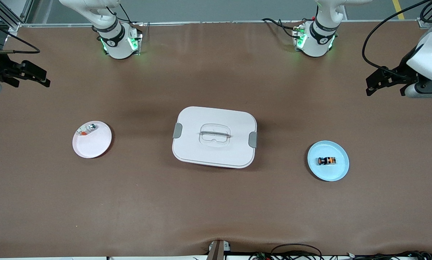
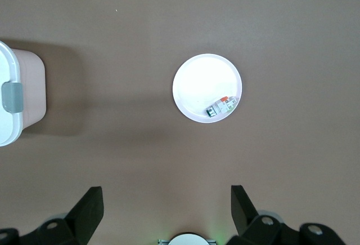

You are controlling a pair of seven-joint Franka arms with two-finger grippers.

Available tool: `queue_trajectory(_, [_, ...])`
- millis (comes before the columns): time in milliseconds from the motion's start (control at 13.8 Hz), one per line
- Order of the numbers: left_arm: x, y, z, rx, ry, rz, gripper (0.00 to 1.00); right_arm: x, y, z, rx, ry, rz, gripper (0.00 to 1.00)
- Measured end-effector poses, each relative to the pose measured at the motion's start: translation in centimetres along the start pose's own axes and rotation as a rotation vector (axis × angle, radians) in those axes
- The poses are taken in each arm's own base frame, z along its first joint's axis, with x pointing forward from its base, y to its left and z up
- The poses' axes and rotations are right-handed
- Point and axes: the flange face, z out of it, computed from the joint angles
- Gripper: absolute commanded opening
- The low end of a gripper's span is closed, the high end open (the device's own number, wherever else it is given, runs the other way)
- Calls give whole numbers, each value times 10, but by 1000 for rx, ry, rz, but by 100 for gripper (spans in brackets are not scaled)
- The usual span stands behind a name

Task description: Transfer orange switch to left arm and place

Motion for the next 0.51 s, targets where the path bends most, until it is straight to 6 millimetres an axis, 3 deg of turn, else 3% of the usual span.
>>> queue_trajectory(505, [2, 0, 2, 0, -7, 1, 100, -1, -1, 1, 8, 7, -1, 100])
